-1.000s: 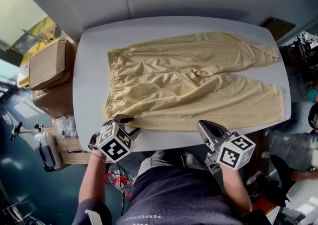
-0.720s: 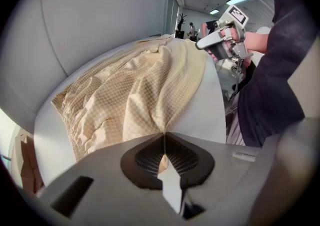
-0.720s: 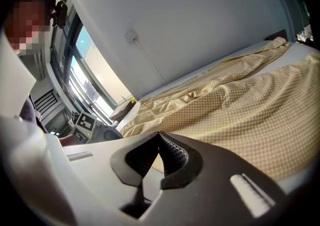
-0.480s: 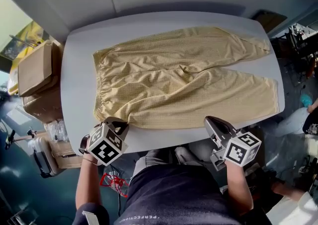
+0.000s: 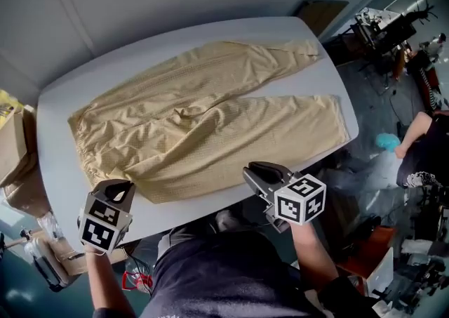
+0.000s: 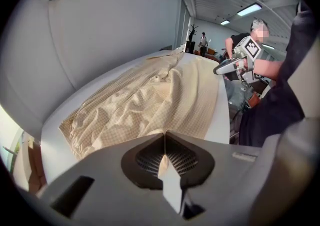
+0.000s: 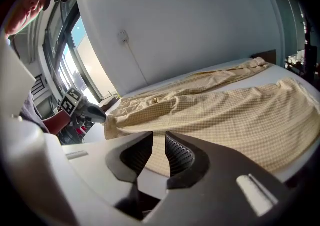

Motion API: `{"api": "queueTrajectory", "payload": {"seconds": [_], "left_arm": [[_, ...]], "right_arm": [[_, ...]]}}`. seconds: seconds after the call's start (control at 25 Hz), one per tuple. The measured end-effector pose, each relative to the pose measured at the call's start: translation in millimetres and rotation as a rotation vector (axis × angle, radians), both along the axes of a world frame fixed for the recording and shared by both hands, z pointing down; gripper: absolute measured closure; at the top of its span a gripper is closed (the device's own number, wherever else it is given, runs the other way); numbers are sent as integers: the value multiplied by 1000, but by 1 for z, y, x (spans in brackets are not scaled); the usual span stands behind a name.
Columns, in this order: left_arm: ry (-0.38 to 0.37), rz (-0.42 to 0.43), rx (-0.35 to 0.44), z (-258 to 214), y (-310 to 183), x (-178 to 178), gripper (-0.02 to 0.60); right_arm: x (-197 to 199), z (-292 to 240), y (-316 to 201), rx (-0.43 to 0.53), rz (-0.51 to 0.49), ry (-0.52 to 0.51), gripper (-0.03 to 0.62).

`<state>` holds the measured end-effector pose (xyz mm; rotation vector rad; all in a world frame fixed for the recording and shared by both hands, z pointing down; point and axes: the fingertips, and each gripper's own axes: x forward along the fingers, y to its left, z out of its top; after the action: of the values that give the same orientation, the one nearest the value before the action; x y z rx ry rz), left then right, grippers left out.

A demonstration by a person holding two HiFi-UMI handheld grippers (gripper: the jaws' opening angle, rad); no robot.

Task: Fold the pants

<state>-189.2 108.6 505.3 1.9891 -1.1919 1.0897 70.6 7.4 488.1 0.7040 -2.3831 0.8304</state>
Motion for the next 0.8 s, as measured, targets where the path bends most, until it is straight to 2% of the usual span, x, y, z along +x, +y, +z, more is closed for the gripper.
{"api": "queueTrajectory", "payload": {"seconds": [0.48, 0.68, 0.8], "left_arm": [[-106, -166, -58, 8, -54, 7, 571], [-143, -227, -91, 12, -66, 11, 571], [-169, -248, -106, 14, -73, 13, 571]], "right_arm": [[193, 8, -79, 73, 262, 151, 491], [251, 15, -96, 63, 330, 193, 489], [270, 18, -98, 53, 337, 214, 486]]}}
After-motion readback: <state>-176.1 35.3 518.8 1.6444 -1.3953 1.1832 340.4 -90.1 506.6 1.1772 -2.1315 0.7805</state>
